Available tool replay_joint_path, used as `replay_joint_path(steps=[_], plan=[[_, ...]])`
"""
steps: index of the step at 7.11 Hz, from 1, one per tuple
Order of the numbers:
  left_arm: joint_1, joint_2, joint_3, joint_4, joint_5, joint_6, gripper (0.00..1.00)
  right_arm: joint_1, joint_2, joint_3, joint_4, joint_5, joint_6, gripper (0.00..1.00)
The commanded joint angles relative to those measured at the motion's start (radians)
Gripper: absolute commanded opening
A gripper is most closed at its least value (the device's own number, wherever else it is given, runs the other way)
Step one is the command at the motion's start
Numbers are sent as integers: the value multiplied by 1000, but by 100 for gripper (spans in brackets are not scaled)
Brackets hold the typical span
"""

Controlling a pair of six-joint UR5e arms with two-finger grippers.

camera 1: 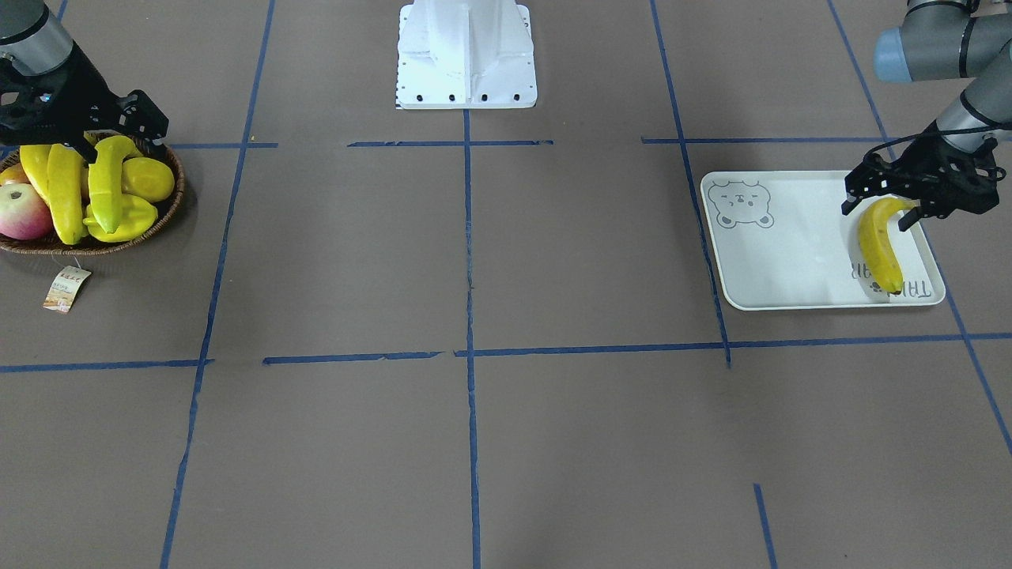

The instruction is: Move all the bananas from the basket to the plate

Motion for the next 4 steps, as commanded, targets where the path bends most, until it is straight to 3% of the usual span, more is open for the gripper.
replay_joint_path(steps=[1,4], plan=[[1,0,0,-2,0,0,100,1,-41,-33,65,5,-8,100],[0,0,0,-3,-2,0,100,-1,-16,-122,68,-9,-120,99]])
